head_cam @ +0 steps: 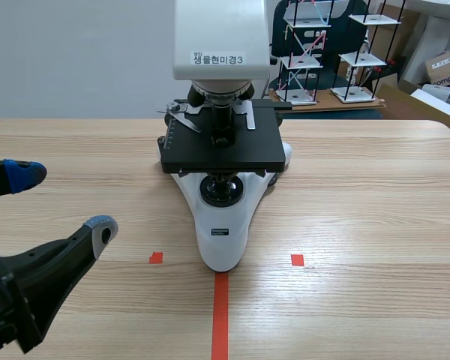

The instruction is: Point at the eyepiece

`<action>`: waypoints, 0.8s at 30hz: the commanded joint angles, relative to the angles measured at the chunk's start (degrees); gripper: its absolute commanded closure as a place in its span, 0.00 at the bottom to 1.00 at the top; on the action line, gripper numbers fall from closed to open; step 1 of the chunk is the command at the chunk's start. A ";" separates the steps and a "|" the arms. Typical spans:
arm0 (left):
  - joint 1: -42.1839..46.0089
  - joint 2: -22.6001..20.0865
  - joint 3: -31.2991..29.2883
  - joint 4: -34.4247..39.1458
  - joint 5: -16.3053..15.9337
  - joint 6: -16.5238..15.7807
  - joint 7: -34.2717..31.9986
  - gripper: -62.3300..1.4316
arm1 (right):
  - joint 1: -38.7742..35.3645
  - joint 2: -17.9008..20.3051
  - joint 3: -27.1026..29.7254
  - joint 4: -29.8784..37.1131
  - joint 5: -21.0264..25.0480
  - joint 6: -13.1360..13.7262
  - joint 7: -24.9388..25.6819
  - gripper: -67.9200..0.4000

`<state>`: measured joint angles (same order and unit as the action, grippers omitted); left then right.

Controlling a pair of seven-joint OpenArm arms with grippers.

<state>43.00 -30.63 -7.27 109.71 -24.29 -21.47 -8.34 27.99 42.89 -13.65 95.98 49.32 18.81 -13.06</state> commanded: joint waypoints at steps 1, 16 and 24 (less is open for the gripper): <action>-0.02 -0.02 0.26 0.61 -0.35 -0.09 -0.83 0.00 | 2.93 -2.23 -0.07 -1.44 0.46 0.37 -1.05 0.99; -0.02 -0.02 0.26 0.61 -0.35 -0.09 -0.85 0.00 | 10.25 -9.60 -4.07 -6.93 3.17 3.52 -14.73 0.99; -0.02 -0.02 0.26 0.61 -0.35 -0.09 -0.85 0.00 | 10.21 -9.57 -4.07 -7.08 4.07 3.52 -15.93 0.99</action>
<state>43.00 -30.63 -7.27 109.71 -24.27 -21.47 -8.34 37.12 32.75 -18.35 88.64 53.01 22.74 -30.04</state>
